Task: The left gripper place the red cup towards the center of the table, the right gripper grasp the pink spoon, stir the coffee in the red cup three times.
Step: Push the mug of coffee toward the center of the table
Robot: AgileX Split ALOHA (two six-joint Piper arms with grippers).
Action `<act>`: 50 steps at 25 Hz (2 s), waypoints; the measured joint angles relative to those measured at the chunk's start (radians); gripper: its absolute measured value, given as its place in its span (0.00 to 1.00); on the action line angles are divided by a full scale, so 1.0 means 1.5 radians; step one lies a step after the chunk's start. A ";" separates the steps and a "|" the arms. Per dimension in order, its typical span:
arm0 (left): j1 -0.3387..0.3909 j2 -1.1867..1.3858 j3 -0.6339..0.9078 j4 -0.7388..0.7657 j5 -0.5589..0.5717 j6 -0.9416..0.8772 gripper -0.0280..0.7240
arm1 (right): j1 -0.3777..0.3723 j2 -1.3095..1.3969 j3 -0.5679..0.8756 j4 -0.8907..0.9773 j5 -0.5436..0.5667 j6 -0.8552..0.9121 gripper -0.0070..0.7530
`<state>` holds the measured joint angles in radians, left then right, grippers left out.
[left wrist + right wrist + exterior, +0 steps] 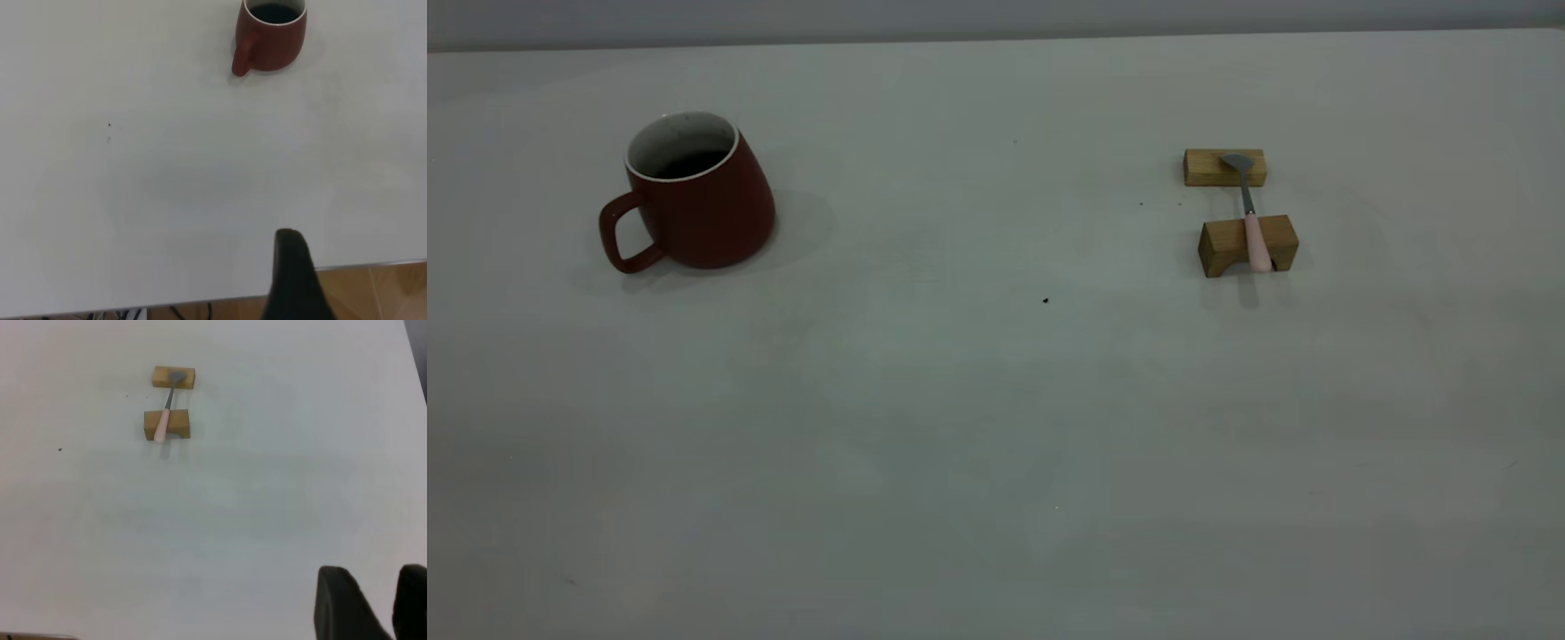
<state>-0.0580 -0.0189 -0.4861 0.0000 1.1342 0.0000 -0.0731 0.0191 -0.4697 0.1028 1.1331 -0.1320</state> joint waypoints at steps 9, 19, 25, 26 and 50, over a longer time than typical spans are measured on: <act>0.000 0.000 0.000 0.000 0.000 0.000 0.78 | 0.000 0.000 0.000 0.000 0.000 0.000 0.32; 0.000 0.000 0.000 -0.004 0.000 0.000 0.78 | 0.000 0.000 0.000 0.000 0.000 0.000 0.32; 0.000 0.020 -0.006 -0.004 0.000 -0.008 0.78 | 0.000 0.000 0.000 0.000 0.000 0.000 0.32; 0.000 0.046 -0.017 0.000 0.001 -0.009 0.78 | 0.000 0.000 0.000 0.000 0.000 0.000 0.32; 0.000 1.046 -0.380 0.056 -0.310 0.461 0.87 | 0.000 0.000 0.000 0.000 0.000 0.000 0.32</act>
<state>-0.0580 1.5501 -1.0558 0.0837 0.6685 0.6908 -0.0731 0.0191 -0.4697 0.1028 1.1331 -0.1320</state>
